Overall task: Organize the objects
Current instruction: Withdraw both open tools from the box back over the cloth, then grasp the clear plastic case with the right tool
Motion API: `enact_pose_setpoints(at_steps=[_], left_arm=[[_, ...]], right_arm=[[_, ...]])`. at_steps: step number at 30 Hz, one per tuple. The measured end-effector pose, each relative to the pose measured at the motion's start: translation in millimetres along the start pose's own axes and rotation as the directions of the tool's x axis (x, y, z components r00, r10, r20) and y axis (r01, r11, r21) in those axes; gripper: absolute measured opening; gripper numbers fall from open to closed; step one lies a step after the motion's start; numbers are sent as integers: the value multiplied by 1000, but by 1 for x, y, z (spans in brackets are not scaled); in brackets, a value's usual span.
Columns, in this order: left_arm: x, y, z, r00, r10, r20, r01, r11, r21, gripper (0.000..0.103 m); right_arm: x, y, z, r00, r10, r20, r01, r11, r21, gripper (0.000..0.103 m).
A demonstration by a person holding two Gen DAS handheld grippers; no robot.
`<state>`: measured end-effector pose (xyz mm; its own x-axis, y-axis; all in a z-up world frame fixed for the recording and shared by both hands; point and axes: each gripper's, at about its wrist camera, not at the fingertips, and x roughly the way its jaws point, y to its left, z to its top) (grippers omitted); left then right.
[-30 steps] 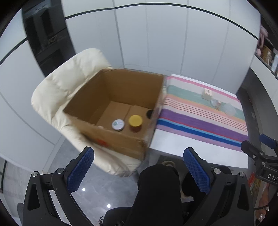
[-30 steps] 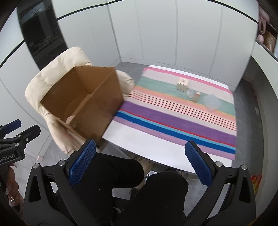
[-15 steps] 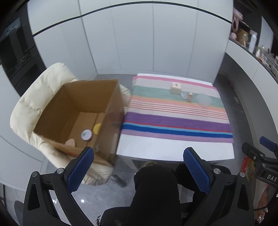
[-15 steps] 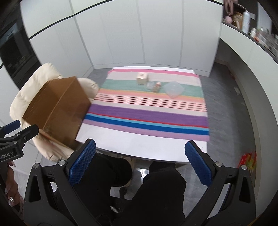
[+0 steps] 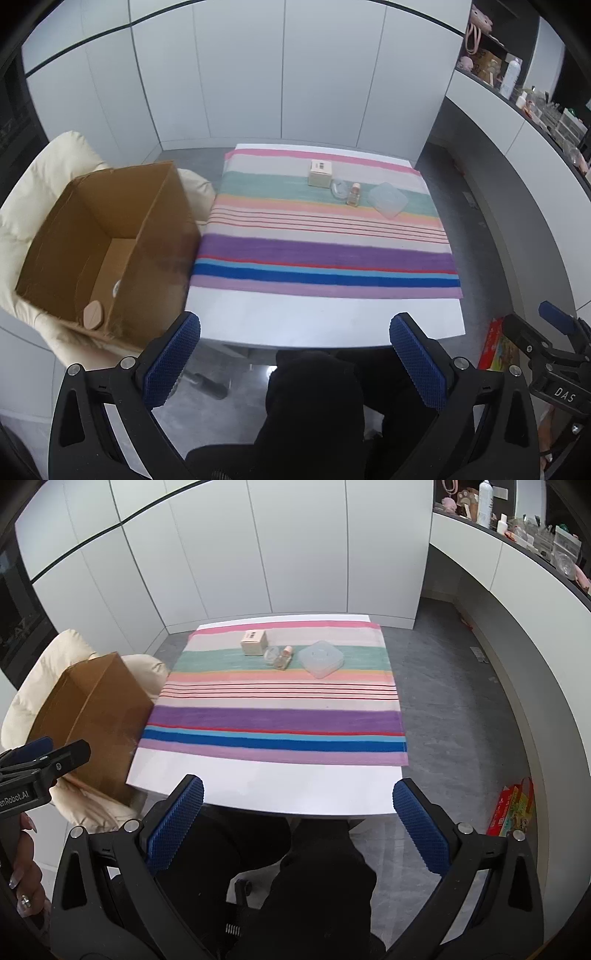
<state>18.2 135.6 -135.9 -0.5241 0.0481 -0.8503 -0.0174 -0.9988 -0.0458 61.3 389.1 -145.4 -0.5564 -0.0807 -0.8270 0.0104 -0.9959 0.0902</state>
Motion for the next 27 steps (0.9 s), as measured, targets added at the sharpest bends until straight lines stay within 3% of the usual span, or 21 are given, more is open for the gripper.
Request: enact_pose_setpoints(at_steps=[9, 13, 20, 27], left_arm=[[43, -15, 27, 1000, -10, 27, 9, 999, 33, 103], [75, -19, 42, 999, 36, 31, -38, 997, 64, 103], [145, -23, 66, 996, 67, -50, -64, 996, 62, 103], [212, -36, 87, 994, 57, -89, -48, 994, 98, 103]], right_arm=[[54, -14, 21, 998, -40, -48, 41, 999, 11, 103], [84, -17, 34, 996, -52, -72, 52, 999, 8, 103], [144, -29, 60, 987, -111, -113, 108, 994, -25, 103], [221, -50, 82, 979, -115, -168, 112, 993, -28, 103]])
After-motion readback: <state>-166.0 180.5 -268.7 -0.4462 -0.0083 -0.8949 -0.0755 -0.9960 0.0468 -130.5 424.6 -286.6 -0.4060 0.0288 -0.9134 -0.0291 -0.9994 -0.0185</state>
